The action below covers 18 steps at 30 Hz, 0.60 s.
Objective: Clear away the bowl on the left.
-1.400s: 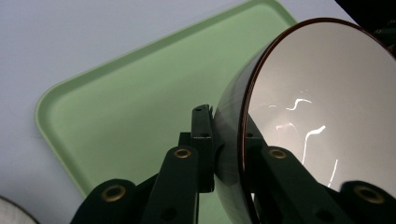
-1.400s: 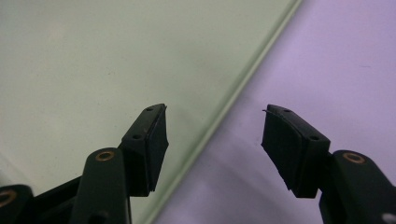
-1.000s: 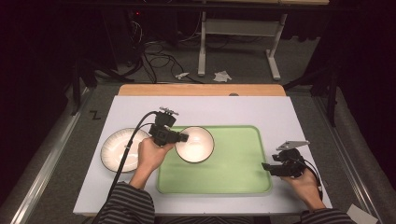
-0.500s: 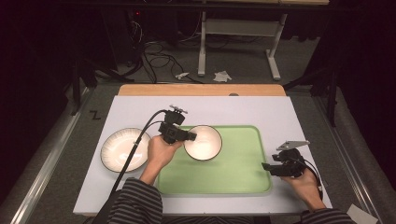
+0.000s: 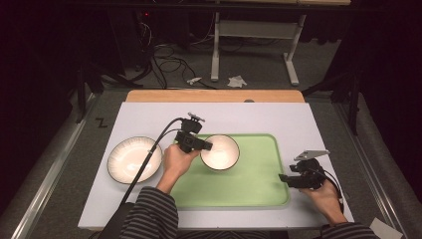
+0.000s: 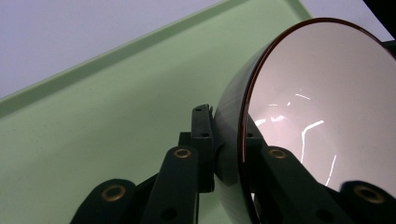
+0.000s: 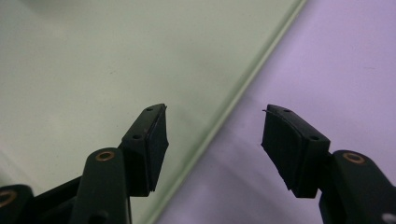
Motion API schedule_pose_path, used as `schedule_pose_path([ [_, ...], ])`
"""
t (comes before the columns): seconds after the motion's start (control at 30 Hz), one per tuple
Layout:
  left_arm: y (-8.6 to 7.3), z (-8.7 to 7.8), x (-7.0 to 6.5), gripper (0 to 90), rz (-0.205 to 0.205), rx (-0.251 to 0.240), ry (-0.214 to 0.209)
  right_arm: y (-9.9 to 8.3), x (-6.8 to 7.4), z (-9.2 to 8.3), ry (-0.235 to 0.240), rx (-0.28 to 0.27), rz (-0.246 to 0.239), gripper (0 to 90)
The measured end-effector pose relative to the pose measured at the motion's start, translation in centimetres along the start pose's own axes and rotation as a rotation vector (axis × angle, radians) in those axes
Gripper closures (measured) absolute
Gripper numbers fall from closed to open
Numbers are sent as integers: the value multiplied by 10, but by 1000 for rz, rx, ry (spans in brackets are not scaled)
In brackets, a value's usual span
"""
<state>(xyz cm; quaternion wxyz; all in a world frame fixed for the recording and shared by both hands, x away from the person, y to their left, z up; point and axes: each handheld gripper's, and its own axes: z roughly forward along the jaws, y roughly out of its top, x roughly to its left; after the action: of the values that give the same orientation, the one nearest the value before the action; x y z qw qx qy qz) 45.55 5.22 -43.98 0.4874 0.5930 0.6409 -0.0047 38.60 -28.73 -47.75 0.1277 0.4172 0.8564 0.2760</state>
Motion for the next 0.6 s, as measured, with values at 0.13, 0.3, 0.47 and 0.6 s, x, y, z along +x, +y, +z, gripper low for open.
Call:
schedule_pose_path([
  [0.13, -1, 7, 2, 823, -7, 6, 9, 0, 1, 0, -2, -1, 4, 417],
  [0.3, -4, 19, 6, 822, -13, 7, 36, 0, 1, 0, -2, -1, 4, 417],
  [0.47, -9, 29, 11, 822, -12, 17, 59, 0, 1, 1, -1, 4, 0, 417],
  [0.6, -11, 33, 12, 820, -12, 22, 69, 0, 1, 0, -1, 1, 1, 417],
])
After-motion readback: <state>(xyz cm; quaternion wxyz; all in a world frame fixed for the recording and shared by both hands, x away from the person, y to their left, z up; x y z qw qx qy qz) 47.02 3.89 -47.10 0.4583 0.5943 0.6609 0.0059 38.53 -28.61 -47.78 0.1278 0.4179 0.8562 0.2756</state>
